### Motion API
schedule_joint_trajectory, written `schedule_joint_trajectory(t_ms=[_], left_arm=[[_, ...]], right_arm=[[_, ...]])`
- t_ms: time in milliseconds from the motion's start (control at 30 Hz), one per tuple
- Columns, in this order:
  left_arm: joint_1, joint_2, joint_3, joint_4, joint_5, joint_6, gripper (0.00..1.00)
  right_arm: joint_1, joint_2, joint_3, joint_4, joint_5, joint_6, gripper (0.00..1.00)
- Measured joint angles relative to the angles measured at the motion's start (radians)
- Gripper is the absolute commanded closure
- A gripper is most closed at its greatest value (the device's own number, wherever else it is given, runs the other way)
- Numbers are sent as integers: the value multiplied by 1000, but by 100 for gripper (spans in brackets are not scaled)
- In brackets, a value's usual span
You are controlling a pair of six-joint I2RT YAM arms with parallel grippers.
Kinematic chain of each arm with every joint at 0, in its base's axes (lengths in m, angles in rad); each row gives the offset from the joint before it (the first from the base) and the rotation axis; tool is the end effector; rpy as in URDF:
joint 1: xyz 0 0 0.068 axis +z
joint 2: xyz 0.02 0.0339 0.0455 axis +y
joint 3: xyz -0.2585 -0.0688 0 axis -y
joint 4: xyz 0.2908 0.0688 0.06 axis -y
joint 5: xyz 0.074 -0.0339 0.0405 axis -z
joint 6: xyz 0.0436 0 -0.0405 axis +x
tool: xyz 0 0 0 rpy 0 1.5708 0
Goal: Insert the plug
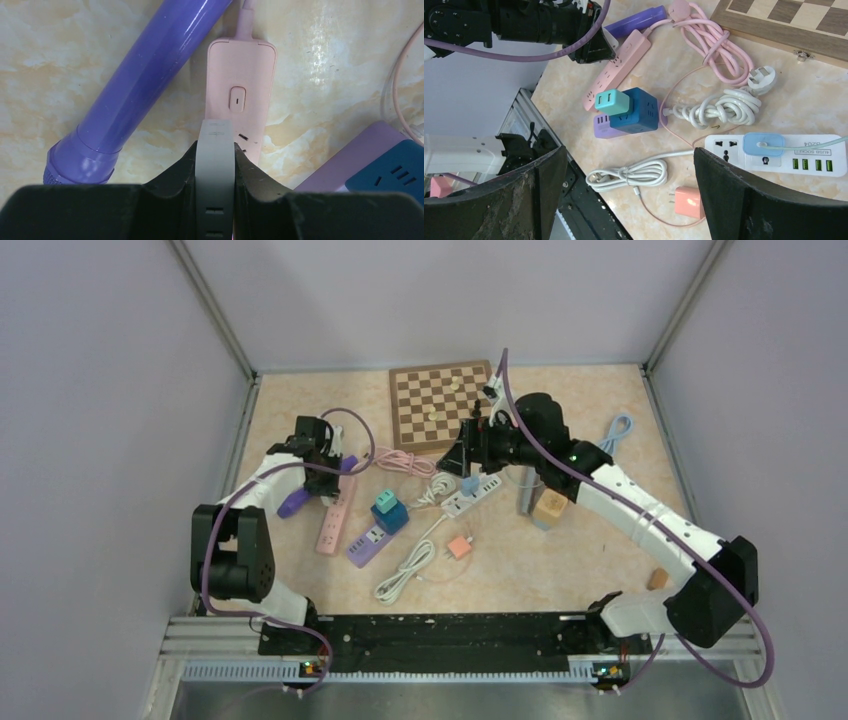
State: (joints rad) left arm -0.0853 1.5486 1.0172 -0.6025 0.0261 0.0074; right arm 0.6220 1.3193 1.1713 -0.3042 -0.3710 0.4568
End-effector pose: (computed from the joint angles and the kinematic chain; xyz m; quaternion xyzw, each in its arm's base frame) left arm 0.3438 -0.0305 0.1698 0.0481 0.9750 -0.0212 0.2160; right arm 0.2795 0.2198 0.3302 -0.1663 0.8222 0.4020 0.3671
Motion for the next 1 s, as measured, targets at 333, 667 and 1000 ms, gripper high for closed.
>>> schedule_joint_trajectory(t_ms=[333,667,1000], left_arm=[[0,1,-7,26,13,-1,100],[0,0,-17,27,3,-4,100],[-17,-4,-43,61,-6,-53,100]], right_arm=[[-6,12,0,-1,-5,0,7],[-11,12,0,-1,-5,0,7],[-12,12,-13,4,-5,0,8]])
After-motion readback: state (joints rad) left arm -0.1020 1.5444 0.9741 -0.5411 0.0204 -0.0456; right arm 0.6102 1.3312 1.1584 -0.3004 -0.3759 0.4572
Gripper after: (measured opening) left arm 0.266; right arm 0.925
